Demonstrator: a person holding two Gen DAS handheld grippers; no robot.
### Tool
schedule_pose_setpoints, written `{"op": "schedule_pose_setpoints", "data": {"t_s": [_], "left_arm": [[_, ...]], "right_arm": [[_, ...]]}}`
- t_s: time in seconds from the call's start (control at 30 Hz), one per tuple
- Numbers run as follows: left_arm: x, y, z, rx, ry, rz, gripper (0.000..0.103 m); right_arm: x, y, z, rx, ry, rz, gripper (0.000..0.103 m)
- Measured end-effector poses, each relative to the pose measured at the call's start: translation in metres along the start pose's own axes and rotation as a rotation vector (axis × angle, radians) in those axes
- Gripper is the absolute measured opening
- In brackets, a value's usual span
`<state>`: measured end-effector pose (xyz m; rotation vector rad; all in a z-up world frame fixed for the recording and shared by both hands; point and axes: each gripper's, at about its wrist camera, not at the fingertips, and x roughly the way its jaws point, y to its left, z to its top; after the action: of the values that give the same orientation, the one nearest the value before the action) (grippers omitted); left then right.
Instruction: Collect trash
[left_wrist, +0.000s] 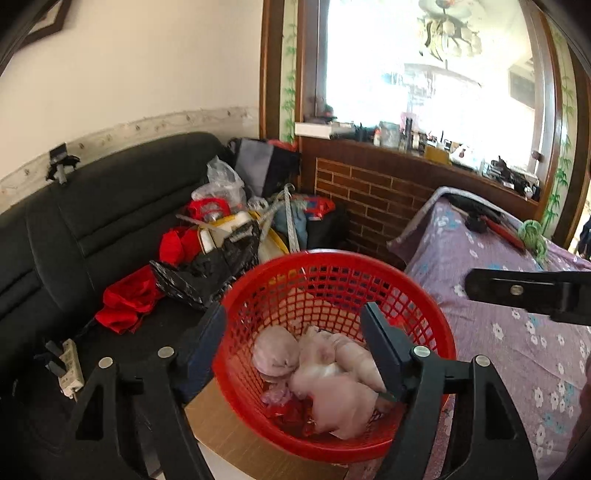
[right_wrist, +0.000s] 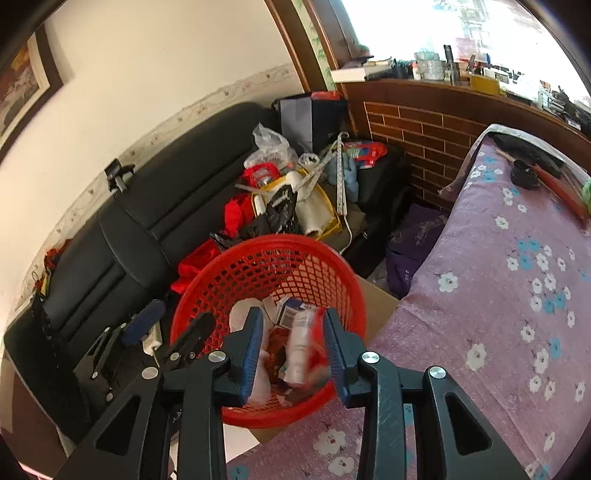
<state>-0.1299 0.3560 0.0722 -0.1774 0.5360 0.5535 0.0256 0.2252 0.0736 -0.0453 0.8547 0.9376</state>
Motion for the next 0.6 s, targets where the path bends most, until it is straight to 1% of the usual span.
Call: {"op": "schedule_pose_setpoints", "data": {"t_s": [0.07, 0.13, 0.17, 0.2, 0.23, 0.3, 0.43, 0.57, 0.6], "left_arm": [[-0.014, -0.001, 0.000, -0.014, -0.036, 0.013, 0.081], [-0.031, -0.004, -0.002, -0.020, -0.082, 0.026, 0.094], [-0.041, -0.006, -0.004, -0.022, -0.109, 0.037, 0.096], [-0.050, -0.009, -0.006, -0.023, -0.132, 0.042, 0.098], [-0.061, -0.014, -0.008, -0.021, -0.154, 0.044, 0.100], [-0.073, -0.021, -0.011, -0.011, -0.167, 0.049, 0.103], [-0.094, -0.037, -0.023, 0.018, -0.173, 0.069, 0.103], [-0.111, -0.047, -0.037, 0.011, -0.160, 0.092, 0.103], [-0.114, -0.049, -0.040, 0.005, -0.159, 0.108, 0.103]], "right_arm": [[-0.015, -0.003, -0.006, -0.002, -0.032, -0.023, 0.048], [-0.033, -0.003, -0.015, -0.021, -0.068, -0.078, 0.064], [-0.046, -0.002, -0.023, -0.039, -0.105, -0.122, 0.068], [-0.055, -0.002, -0.028, -0.057, -0.129, -0.143, 0.075], [-0.062, -0.001, -0.033, -0.069, -0.144, -0.160, 0.080], [-0.078, -0.001, -0.044, -0.091, -0.178, -0.217, 0.082], [-0.108, 0.000, -0.071, -0.136, -0.234, -0.309, 0.093], [-0.132, 0.003, -0.097, -0.199, -0.293, -0.410, 0.097], [-0.138, 0.003, -0.103, -0.211, -0.301, -0.427, 0.098]]}}
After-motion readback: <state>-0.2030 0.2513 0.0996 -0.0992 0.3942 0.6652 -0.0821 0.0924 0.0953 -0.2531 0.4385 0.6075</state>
